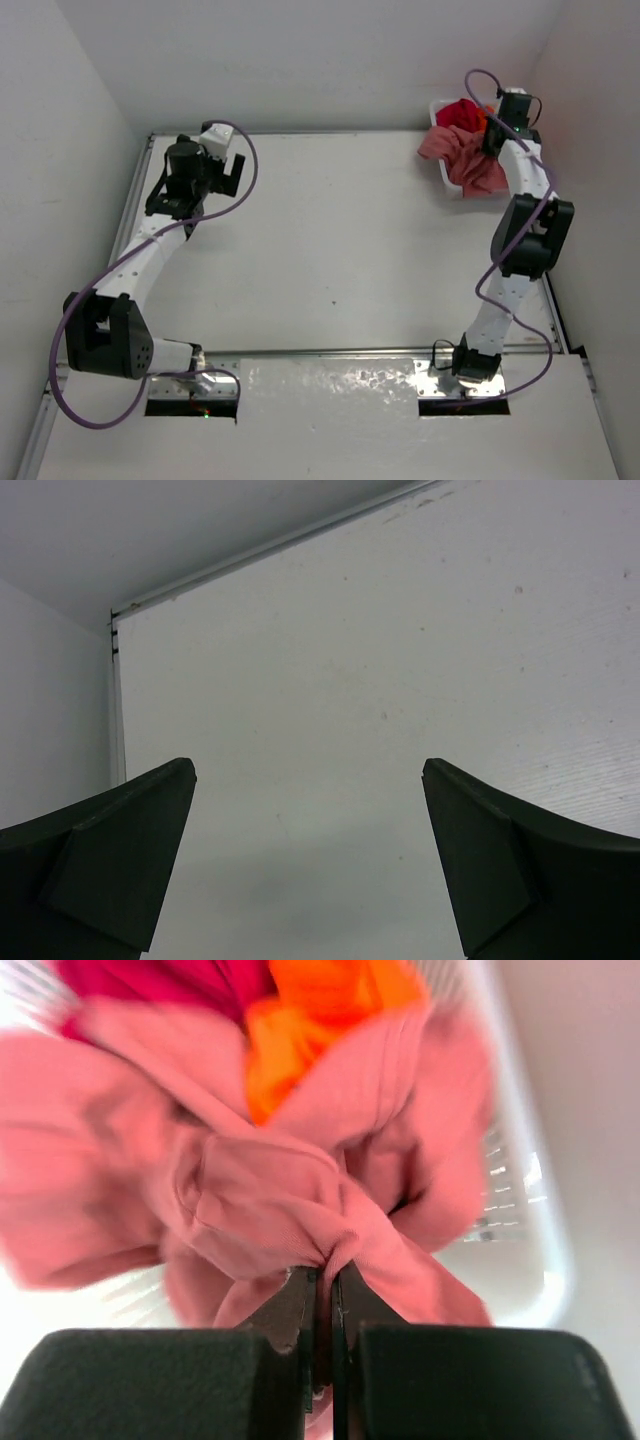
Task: Fold and stack the t-shirts
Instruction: Grab crumpled tshirt from bin with the right arm, then move the tshirt to the center of the board, then flatten out the tshirt
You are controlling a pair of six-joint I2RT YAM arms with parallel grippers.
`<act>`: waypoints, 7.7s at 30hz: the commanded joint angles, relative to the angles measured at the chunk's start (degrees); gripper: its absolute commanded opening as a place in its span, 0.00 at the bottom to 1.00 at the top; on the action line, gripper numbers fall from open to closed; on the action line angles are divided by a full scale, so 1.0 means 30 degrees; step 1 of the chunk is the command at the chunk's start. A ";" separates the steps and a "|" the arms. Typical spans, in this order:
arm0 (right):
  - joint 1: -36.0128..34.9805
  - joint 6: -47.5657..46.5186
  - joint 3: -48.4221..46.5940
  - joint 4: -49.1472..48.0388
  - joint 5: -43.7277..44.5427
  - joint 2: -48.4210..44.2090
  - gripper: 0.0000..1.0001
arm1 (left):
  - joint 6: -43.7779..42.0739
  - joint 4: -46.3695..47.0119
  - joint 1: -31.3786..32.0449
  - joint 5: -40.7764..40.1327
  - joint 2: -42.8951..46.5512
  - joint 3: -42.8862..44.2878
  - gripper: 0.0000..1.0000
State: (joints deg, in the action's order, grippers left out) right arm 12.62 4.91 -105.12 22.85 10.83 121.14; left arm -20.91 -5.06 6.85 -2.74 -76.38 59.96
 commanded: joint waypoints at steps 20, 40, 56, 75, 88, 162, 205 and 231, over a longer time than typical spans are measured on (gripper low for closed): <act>-1.0326 0.3745 0.2607 -1.3242 -0.8484 -1.2262 0.00 | 0.0555 0.4553 -0.0379 -0.5146 0.0616 0.1571 0.97; -0.9598 0.4198 0.1538 0.0589 -0.1703 -0.3141 0.99 | -0.7356 -1.2281 0.2252 0.5227 -0.3952 0.3981 0.80; -1.4221 0.8066 1.4329 -0.5802 -0.7888 -0.5373 0.54 | -1.1487 -0.9743 0.7994 0.5669 0.0030 -0.5423 0.73; -1.6073 0.6626 1.0842 -0.7383 -0.6096 -0.0422 0.16 | -0.9938 -0.2386 0.7970 0.1002 -0.1229 -0.9354 0.08; -0.9225 0.7689 0.4641 -0.5367 -0.7681 -0.4874 0.00 | -0.8177 -0.5083 0.0413 0.2029 -0.1784 0.3819 0.00; -0.9246 0.9232 0.6981 0.5975 -0.3116 0.1244 0.16 | -0.3872 -1.0705 -0.2842 -0.1308 -1.6985 1.0493 0.53; -0.9071 0.9439 2.0479 0.1143 -0.6538 -1.3459 0.60 | 0.0667 -1.1035 -0.5741 0.5838 -0.6792 0.0317 0.51; -0.8692 0.9855 1.4502 -0.2875 -0.6100 -0.8274 0.00 | 0.1815 -0.9117 -0.5771 0.7160 -0.8963 0.5037 0.00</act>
State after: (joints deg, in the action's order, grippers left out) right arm -14.28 37.58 -47.97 16.95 -9.58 95.81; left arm -12.47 -32.14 -10.22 20.25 -103.48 63.79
